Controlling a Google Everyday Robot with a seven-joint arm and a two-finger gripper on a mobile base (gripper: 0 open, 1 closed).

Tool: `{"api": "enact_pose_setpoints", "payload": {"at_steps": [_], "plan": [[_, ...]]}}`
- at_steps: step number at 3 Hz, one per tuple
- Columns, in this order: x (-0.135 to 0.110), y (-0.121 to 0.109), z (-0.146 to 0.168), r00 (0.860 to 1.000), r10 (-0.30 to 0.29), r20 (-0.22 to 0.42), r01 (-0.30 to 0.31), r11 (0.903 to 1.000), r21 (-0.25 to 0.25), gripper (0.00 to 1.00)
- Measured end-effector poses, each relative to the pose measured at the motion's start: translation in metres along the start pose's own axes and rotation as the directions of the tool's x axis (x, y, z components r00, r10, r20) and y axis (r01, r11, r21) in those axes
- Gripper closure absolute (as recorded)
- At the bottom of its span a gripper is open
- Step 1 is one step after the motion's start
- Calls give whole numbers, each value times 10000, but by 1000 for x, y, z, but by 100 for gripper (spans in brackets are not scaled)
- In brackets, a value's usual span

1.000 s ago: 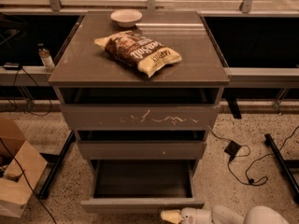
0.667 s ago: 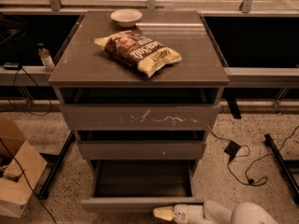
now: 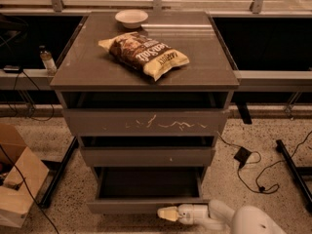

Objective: Close bottom drawer

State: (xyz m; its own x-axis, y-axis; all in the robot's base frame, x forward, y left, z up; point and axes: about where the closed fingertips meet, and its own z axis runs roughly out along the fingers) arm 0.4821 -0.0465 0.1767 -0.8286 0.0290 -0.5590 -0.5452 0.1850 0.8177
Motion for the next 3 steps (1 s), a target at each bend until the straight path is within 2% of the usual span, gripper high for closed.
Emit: {"api": "enact_pose_setpoints", "payload": {"at_steps": [1,2,3], "plan": [[-13,-2,8,9995,-326,-41,325,9994,-105,100],[-57,-3,23,9850,-1710,-233,1714,9851,158,100],[-115,0,38,9281,-3685,-541,3718,9253,744,100]]}}
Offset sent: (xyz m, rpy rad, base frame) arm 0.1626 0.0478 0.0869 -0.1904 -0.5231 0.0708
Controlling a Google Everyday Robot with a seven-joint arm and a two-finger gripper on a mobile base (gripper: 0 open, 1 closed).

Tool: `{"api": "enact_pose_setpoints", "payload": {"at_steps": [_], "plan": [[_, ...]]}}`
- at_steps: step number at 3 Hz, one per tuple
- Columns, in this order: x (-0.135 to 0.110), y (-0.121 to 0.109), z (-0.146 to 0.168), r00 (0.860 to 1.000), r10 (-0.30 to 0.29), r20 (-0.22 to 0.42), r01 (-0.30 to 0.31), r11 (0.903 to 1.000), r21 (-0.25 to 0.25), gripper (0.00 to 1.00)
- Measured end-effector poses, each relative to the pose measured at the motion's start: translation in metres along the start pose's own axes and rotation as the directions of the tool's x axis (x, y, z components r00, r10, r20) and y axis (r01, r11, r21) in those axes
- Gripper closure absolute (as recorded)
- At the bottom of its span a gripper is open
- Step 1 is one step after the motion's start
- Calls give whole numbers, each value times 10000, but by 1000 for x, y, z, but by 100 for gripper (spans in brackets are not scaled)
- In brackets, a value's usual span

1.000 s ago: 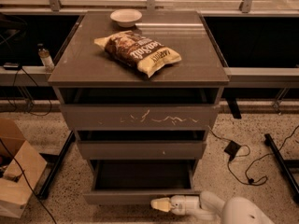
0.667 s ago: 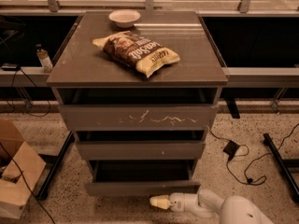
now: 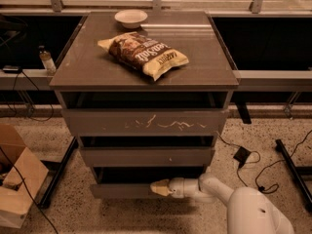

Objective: Close bottom drawer

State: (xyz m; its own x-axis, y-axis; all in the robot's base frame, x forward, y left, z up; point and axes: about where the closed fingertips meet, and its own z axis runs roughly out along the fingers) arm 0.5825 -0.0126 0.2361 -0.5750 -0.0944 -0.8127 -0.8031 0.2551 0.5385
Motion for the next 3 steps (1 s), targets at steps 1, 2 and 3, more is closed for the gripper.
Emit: {"api": "enact_pose_setpoints", "payload": {"at_steps": [1,2,3], "plan": [[-27,-8,9,9953,-908,-333,925,9943,530,84],[-26,-19,17,9942,-880,-620,930,9923,820,61],[0,-27,20,9957,-214,-904,309,9941,1040,37]]}}
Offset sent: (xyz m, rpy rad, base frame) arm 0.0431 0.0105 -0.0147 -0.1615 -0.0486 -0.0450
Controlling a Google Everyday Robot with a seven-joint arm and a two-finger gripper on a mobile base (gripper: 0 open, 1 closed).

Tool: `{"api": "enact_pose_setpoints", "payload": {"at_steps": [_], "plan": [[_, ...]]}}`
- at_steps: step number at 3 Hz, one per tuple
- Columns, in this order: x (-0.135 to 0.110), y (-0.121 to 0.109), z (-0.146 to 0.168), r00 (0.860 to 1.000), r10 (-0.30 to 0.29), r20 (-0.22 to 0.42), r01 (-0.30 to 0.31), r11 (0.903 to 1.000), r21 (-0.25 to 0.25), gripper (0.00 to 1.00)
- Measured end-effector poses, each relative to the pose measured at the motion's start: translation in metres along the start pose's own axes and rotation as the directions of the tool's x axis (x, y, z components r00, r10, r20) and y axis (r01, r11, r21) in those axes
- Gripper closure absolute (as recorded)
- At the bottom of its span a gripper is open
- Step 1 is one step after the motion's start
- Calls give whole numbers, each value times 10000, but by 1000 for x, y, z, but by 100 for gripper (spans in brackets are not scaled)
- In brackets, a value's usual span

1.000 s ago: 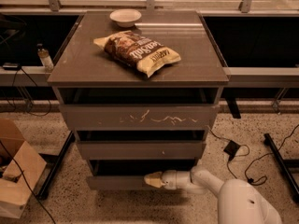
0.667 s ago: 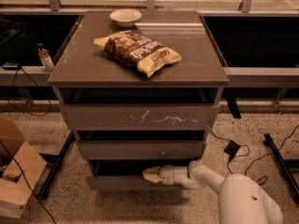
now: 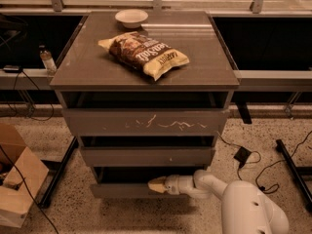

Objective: Close bottom drawer

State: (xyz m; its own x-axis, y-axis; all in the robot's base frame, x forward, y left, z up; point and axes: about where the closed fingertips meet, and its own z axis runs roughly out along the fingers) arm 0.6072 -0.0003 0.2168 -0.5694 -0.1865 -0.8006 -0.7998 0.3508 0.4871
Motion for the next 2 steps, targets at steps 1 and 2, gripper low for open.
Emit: {"api": "enact_pose_setpoints", "payload": {"at_steps": [1,2], "plan": [[17,1,-8,9996,269,-35,-268,9990,348,36],[10,5,-11,9996,268,-34,-267,9990,348,60]]}}
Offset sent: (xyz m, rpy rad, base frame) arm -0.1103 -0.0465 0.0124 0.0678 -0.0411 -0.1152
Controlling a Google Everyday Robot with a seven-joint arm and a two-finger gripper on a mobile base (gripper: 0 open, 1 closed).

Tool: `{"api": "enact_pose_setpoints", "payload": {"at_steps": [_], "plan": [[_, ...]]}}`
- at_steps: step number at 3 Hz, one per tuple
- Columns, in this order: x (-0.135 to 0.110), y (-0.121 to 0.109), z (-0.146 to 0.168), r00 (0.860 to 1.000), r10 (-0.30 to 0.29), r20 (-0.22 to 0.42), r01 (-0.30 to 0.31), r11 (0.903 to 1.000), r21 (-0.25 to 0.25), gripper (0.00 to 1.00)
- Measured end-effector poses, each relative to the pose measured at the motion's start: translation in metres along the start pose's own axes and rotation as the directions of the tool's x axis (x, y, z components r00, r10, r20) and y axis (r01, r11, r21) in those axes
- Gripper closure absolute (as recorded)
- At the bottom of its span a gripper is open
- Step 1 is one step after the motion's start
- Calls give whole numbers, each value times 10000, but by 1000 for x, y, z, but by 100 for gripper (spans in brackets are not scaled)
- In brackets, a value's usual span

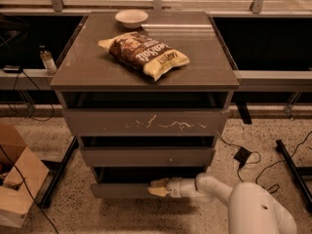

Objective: Close bottom drawer

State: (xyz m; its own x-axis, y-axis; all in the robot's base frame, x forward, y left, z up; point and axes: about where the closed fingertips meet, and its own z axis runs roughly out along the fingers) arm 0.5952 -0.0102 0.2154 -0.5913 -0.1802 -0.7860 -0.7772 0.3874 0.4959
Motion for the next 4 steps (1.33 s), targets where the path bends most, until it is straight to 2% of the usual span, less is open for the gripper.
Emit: {"api": "enact_pose_setpoints", "payload": {"at_steps": [1,2,3,4], "plan": [[-2,1,-1,10000,0,0,0,10000,0,83],[18,25,-15,9998,63,179,-62,10000,-43,100],[49,47,-33,9990,416,170,-417,9991,46,100],[65,54,-34,9977,619,263,-616,9980,-130,100]]}}
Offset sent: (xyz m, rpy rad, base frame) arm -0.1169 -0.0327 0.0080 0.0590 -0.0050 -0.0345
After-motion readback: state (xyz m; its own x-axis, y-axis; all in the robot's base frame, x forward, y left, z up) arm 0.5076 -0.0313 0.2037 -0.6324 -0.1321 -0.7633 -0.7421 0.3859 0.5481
